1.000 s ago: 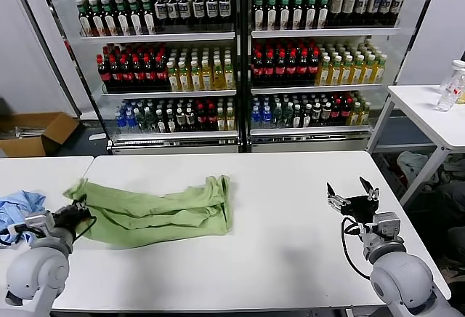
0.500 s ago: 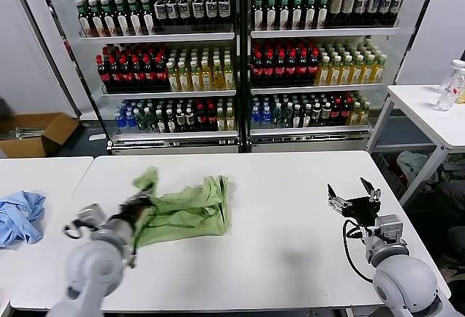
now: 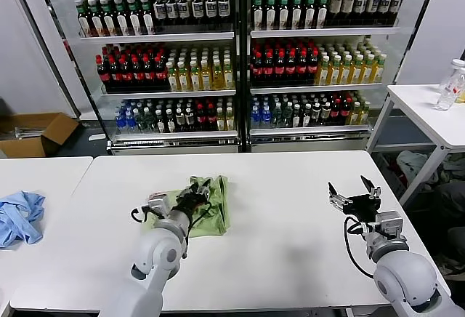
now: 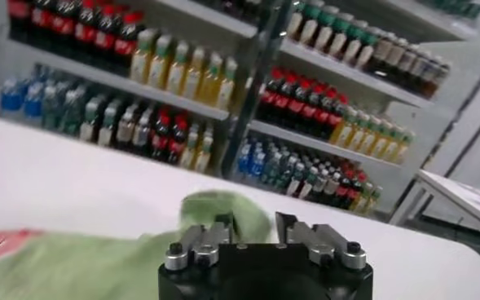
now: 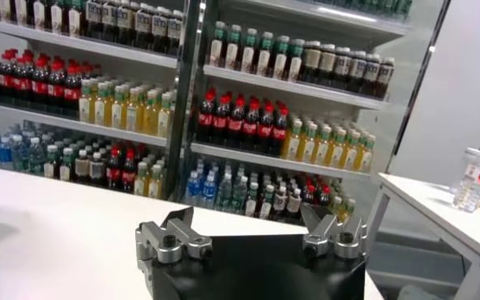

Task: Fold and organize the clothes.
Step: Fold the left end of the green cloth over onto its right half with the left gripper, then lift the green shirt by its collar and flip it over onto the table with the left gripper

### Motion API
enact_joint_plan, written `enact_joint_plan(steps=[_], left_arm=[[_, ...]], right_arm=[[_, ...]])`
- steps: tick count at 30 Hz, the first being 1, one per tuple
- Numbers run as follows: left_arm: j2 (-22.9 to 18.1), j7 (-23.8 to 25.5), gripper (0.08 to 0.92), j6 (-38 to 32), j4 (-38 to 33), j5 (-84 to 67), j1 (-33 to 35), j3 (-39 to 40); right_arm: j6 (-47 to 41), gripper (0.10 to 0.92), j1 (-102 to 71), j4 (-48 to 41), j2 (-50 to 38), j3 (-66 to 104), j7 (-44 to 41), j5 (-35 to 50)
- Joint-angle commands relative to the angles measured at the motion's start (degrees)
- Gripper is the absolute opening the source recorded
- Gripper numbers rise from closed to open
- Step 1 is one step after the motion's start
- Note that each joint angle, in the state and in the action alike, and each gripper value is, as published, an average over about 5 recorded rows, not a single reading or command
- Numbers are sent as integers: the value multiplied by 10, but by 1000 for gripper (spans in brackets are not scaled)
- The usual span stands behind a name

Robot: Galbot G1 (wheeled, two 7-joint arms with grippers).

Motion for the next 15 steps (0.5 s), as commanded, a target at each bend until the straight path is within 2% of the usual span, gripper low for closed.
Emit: enact_joint_plan(steps=[1,5,10,15], left_arm=[[15,23,412,-10,-90,27,14,11],[54,21,525,-16,-116,38,74,-73],[99,9,672,-9,-38,96,121,-161],[112,8,797,9,15,83,144,-172]], right_arm=[[1,823,13,-14,-1,-4,-1,4],[2,823,17,-21,3,-9,-2,4],[2,823,20,-23,8,-13,-2,2],[1,823,20,-24,9,-14,-1,-2]])
